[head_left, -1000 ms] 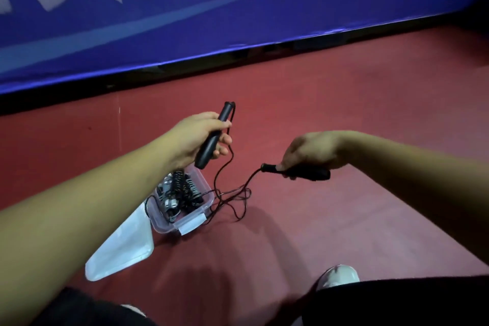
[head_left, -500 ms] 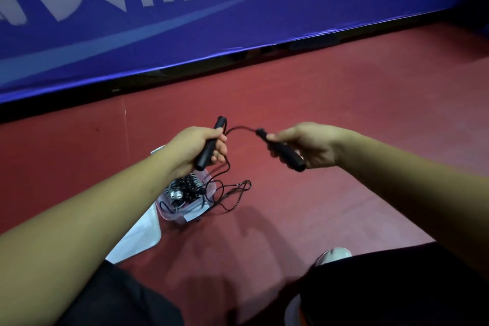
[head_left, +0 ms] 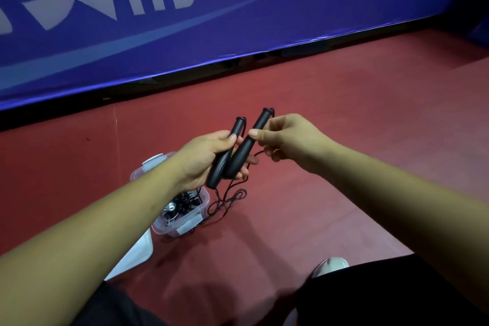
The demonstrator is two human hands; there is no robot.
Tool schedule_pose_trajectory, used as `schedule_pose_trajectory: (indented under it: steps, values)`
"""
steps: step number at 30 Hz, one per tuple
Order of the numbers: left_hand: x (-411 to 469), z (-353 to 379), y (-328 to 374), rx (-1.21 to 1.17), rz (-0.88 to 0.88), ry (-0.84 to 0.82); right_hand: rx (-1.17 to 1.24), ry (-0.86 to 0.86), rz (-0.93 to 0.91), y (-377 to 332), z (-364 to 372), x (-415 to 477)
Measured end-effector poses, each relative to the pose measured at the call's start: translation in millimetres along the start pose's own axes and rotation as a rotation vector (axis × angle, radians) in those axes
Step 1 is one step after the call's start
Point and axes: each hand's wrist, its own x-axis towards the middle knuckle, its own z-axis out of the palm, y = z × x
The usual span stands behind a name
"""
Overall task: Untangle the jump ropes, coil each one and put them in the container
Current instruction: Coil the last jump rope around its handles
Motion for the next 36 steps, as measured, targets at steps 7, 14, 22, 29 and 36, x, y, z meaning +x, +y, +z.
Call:
schedule_pose_trajectory:
  steps: [7,14,22,29,36]
  values:
    - [6,-3,2,0.096,-0.022,-0.063,-0.367,0.085,-0.135,-1,-19,4]
    - [-5,5,10,0.056,-0.134,-0.289,-0.092,-0.016,-0.096,7,-12,18]
    - [-8,14,12,0.103,-0.174,-0.219,-0.266,-0.112,-0.193,-6,-15,9]
    - [-12,19,11,-0.057,-0.193,-0.186,-0.290,-0.217,-0.174,-7,-10,8]
    - [-20,21,19,-0.385,-0.353,-0.280,-0.093,-0.145,-0.206,-13,-31,13]
